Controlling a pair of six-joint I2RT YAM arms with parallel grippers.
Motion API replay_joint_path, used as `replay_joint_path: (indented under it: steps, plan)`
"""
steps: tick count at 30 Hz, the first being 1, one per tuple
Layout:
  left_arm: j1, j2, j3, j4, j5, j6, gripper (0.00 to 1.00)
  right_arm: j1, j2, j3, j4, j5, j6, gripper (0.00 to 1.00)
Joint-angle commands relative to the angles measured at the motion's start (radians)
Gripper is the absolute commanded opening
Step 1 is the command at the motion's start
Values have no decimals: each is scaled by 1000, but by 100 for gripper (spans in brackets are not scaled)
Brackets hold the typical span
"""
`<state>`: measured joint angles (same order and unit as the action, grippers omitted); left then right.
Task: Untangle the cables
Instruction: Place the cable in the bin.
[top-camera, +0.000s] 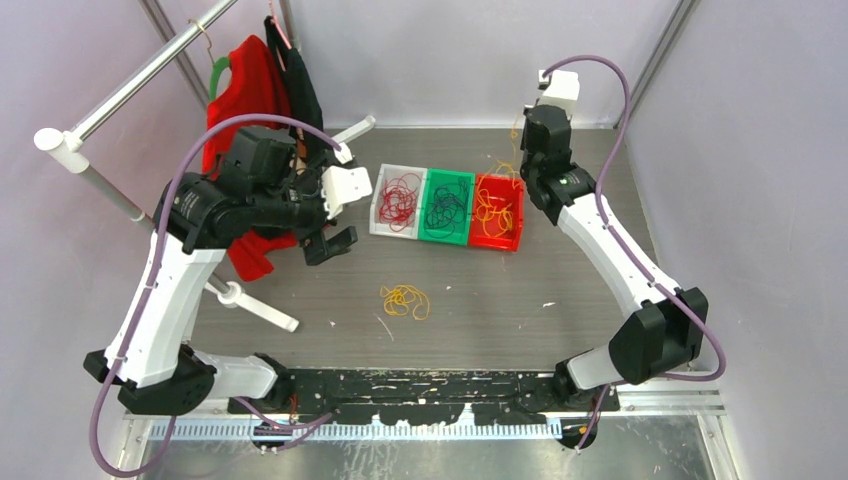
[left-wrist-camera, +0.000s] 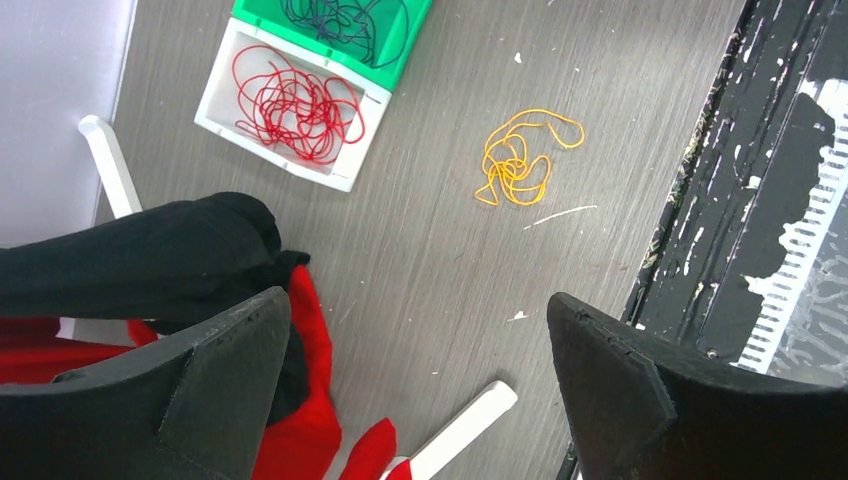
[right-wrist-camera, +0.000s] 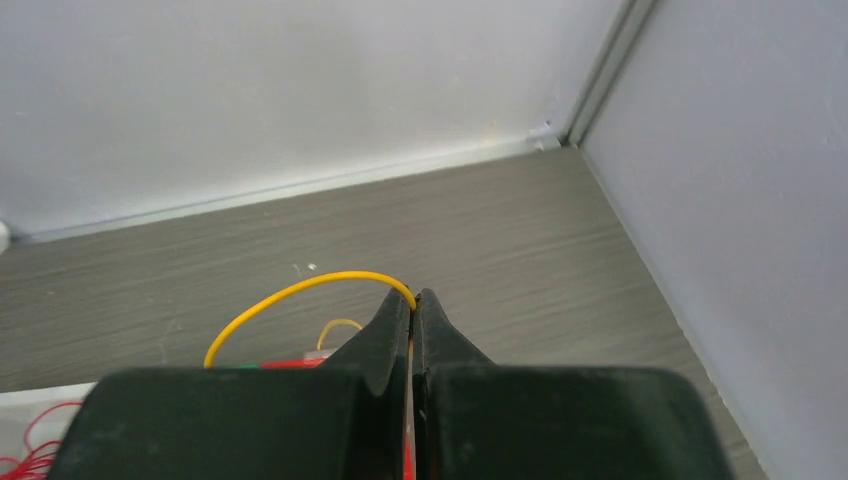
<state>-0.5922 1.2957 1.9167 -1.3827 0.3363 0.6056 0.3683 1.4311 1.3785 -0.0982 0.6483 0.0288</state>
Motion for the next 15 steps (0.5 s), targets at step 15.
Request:
replay_joint_path:
  steps: [15]
  plan:
    - [46, -33, 40, 41, -100, -94, 100, -46, -4, -193, 4, -108, 268, 1]
